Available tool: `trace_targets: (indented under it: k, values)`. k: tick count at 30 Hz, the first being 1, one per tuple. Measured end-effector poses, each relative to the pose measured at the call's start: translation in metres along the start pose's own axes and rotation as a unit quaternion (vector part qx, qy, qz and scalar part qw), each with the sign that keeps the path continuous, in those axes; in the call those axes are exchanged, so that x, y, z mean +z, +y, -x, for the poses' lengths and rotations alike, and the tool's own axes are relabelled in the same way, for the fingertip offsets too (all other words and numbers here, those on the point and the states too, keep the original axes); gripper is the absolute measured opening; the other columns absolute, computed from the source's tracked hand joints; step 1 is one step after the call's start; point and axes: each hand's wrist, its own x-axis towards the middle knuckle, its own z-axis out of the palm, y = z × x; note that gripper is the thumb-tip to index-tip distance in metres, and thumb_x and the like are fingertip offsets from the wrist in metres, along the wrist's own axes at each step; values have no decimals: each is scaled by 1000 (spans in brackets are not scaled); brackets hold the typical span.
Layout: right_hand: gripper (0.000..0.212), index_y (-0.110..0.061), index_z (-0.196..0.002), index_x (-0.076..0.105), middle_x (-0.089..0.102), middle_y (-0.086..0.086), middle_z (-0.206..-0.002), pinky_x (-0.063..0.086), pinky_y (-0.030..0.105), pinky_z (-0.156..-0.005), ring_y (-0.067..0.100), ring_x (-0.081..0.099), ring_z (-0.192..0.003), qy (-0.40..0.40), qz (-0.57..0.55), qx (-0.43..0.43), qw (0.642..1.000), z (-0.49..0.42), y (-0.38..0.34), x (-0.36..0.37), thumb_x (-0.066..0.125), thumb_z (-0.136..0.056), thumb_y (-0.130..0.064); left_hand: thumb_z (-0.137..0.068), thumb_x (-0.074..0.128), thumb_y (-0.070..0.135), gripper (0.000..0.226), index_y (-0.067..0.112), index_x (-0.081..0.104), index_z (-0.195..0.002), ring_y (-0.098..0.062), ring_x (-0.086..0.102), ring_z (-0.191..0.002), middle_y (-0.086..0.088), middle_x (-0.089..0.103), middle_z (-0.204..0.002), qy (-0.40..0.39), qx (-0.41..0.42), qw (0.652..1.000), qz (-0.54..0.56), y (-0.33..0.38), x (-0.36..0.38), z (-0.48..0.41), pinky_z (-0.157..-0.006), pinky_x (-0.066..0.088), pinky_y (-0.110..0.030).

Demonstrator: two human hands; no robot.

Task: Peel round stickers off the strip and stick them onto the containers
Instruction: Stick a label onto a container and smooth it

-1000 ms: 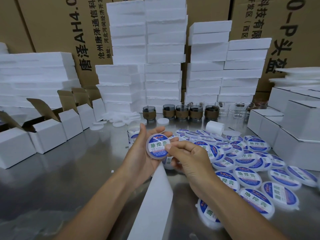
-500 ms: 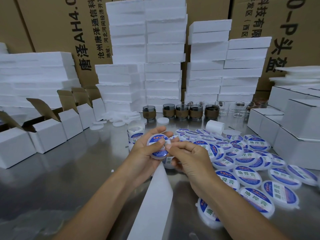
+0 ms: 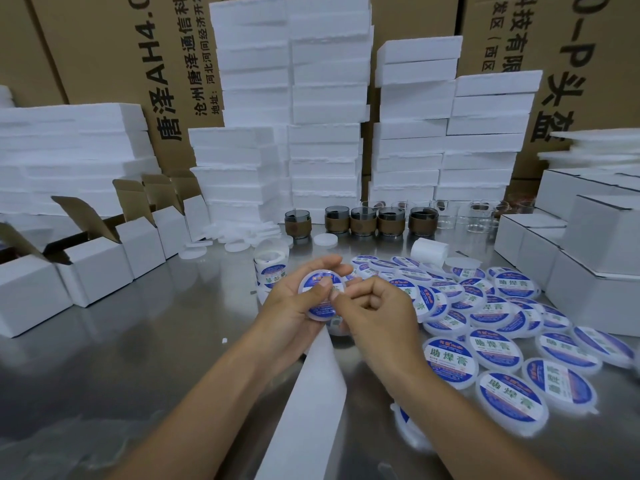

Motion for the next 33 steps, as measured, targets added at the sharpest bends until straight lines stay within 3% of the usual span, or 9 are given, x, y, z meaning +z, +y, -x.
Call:
trace_targets:
  k: [3, 5, 12, 16, 20, 26, 31, 33]
  values:
    - [18, -18, -70, 55, 59, -5, -59, 44, 11, -50, 0, 57, -56, 21, 75, -86, 993, 1, 3, 2, 68, -81, -22, -78, 57, 7, 25, 11, 71, -99, -24, 70, -94, -8, 72, -102, -10, 3, 1000, -5, -1, 3, 2, -72, 56, -26]
    - [21, -22, -69, 49, 54, -7, -58, 40, 9, -51, -3, 53, -58, 16, 130, -130, 983, 2, 4, 1, 63, -85, -24, -79, 56, 7, 27, 9, 68, -103, -24, 69, -96, -8, 72, -104, -16, 2, 1000, -7, -1, 5, 2, -74, 56, -26]
    - [30, -27, -72, 34, 50, -6, -61, 39, 30, -54, 11, 49, -58, -19, 255, -137, 957, 0, 8, -5, 49, -85, -49, -80, 56, 15, 25, 13, 73, -98, -23, 68, -101, -8, 71, -107, -11, 0, 1000, -8, 0, 3, 3, -74, 55, -26]
    - [17, -24, -80, 55, 61, -4, -70, 48, 21, -57, 4, 59, -64, -27, 139, -85, 986, -3, 2, -6, 64, -81, -38, -78, 58, 20, 23, 17, 77, -90, -21, 68, -100, -8, 73, -103, -8, -5, 1000, 3, -1, 1, 2, -74, 56, -27]
    - [13, -18, -80, 66, 67, -1, -69, 45, 13, -52, -1, 59, -55, -79, 40, -50, 995, -5, -3, -8, 64, -85, -29, -80, 57, 17, 24, 16, 77, -93, -22, 67, -103, -10, 71, -107, -22, -21, 999, 20, 0, -1, 1, -73, 56, -28]
    - [13, -20, -78, 67, 64, -7, -61, 44, 12, -53, -3, 54, -49, -67, 40, -85, 993, -4, -4, -8, 60, -89, -24, -78, 59, 20, 30, 12, 71, -104, -22, 68, -99, -10, 70, -110, -15, -24, 1000, -3, 1, -3, 0, -73, 56, -28]
    - [15, -18, -76, 62, 61, -4, -63, 50, 29, -60, 7, 54, -52, 0, 9, -97, 995, -7, -3, -8, 58, -90, -23, -76, 62, 18, 33, 2, 64, -105, -18, 69, -82, -11, 73, -94, 33, -8, 996, -81, 0, -4, -1, -67, 56, -24]
    - [12, -17, -79, 61, 64, 0, -66, 50, 24, -52, 6, 55, -48, -4, -14, -96, 995, -5, -3, -8, 59, -89, -23, -75, 62, 15, 32, 0, 62, -104, -18, 70, -78, -11, 73, -88, 40, -2, 996, -84, 0, -4, -1, -65, 56, -24]
